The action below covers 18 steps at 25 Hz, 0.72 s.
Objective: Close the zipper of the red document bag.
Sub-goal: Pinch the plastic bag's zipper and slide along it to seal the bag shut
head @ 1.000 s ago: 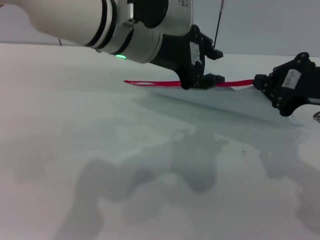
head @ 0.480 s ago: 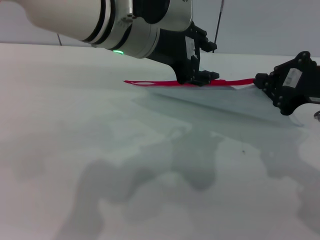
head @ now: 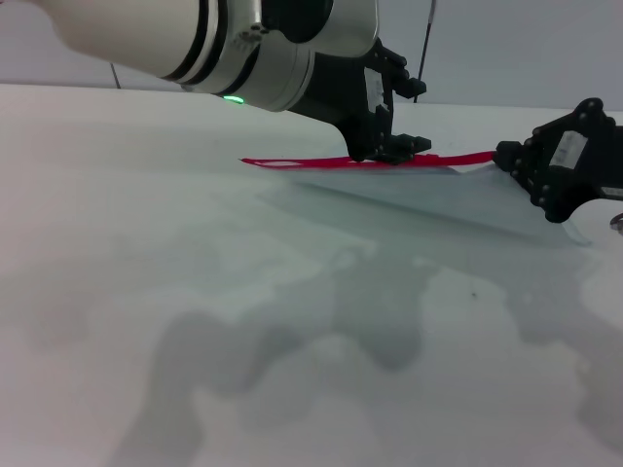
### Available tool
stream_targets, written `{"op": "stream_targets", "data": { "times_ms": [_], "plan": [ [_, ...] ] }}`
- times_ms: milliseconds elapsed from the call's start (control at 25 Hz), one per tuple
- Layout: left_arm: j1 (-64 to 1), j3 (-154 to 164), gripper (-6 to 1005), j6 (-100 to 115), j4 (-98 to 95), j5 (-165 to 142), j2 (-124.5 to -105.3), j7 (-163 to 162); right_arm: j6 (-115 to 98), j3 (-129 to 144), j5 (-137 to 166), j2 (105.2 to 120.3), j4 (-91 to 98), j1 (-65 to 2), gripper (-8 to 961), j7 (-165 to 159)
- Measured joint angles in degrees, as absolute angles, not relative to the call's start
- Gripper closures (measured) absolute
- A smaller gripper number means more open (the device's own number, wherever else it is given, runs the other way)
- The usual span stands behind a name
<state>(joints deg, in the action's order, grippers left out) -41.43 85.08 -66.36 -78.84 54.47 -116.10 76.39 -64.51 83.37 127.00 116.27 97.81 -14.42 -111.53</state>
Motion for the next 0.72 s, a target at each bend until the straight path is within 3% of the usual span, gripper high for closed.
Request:
{"op": "stream_targets", "data": {
  "times_ms": [440, 720],
  "plan": [
    [-41.14, 84.69, 410, -66.27, -79.48, 54.54, -116.11, 74.47, -64.51, 83.22, 127.0, 116.27, 97.36, -14.5, 937, -111.53],
    [-41.13, 84.63, 299, -66.26, -79.53, 54.38, -116.11, 74.12, -64.51, 83.2, 127.0, 116.27, 97.31, -14.56, 937, -111.53]
  ]
}}
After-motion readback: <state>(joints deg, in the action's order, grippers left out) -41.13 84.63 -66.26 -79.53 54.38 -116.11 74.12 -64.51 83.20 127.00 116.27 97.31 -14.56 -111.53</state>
